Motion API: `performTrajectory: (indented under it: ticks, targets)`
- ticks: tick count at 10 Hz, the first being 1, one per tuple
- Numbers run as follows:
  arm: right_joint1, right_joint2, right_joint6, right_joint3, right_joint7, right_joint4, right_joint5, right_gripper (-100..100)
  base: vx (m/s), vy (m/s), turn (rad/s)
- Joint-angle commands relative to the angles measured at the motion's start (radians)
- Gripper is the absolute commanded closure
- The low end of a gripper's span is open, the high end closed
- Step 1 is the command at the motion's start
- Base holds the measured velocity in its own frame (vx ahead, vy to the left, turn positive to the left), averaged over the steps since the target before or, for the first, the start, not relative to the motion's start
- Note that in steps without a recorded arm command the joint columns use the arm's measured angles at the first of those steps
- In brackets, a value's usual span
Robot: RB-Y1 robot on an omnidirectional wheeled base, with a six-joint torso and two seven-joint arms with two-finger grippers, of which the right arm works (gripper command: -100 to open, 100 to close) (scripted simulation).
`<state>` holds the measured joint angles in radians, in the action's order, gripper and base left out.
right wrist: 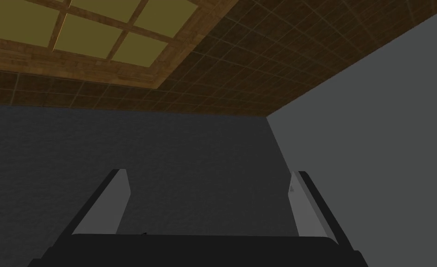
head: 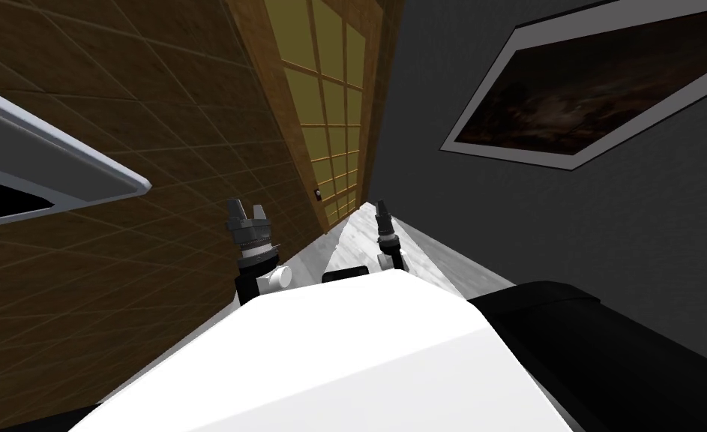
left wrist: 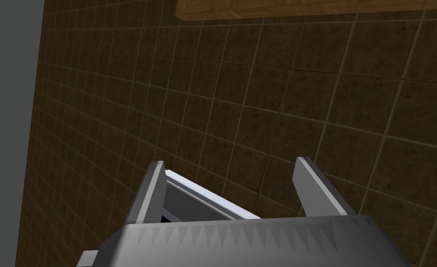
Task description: Pull the door open
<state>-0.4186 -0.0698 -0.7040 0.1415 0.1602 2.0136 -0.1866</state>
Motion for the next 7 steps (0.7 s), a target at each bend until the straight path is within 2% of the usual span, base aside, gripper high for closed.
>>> performTrajectory:
  ticks: [1, 7]
  targets:
    - [0.016, -0.003, -0.014, 0.008, 0.023, -0.039, -0.01, -100, 0.093, 0.062, -0.056]
    - [0.066, -0.016, -0.048, 0.042, 0.101, -0.162, -0.051, -100, 0.089, 0.056, -0.065]
